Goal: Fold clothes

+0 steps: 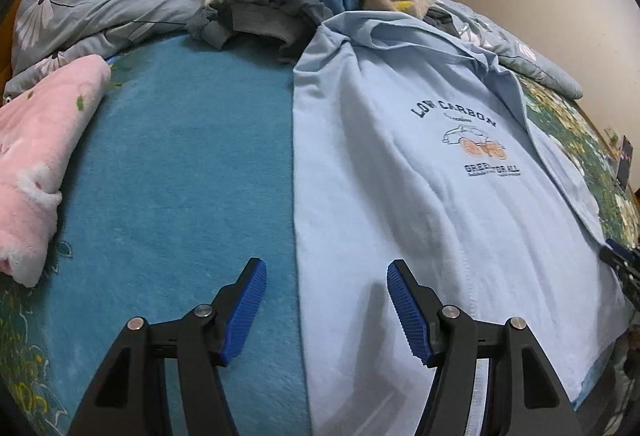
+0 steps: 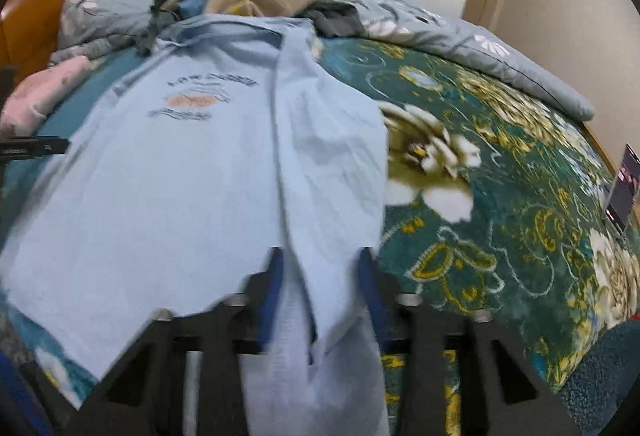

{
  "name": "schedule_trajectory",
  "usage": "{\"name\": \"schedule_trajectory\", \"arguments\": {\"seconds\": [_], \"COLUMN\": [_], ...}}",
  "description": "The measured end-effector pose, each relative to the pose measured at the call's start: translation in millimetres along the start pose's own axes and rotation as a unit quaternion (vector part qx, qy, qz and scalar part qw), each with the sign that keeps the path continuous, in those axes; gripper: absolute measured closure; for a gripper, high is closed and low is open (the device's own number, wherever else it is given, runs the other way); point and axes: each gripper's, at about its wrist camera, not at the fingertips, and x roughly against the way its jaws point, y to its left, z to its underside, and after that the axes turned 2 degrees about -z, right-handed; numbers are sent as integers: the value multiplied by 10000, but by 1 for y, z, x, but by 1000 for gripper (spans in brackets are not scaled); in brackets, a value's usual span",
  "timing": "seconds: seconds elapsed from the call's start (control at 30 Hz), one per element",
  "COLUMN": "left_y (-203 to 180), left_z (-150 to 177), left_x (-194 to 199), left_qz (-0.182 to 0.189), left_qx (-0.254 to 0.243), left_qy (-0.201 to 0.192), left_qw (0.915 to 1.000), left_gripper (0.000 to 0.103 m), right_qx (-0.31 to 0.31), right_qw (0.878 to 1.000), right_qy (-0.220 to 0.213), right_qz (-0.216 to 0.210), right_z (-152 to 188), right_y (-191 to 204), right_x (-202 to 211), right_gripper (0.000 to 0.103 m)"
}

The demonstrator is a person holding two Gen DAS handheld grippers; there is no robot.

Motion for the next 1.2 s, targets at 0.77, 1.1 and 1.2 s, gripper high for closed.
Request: {"name": "schedule_trajectory", "arguments": {"seconds": [0.77,1.1,1.2], "left_y": [18,10,4], "left_z": [-13,-9,-7], "left_x": [-5,-11,-11], "left_qz": [-54,-13,-121], "left_qx": [297,63,-31], "left_qy": [-1,90,87], "left_qw": [9995,9999,9999], "left_gripper": [36,47,61], "right_qx": [-1827,-1433,-996], "right_qw": [9659,9701,9747], "right_qy": [-342,17,-143], "right_qz": [1804,1959,1995], "right_z": [-152,-155,-162], "right_y": [-214,-182,-153], "right_x": [-11,-37,-23], "right_gripper": [102,102,102]}}
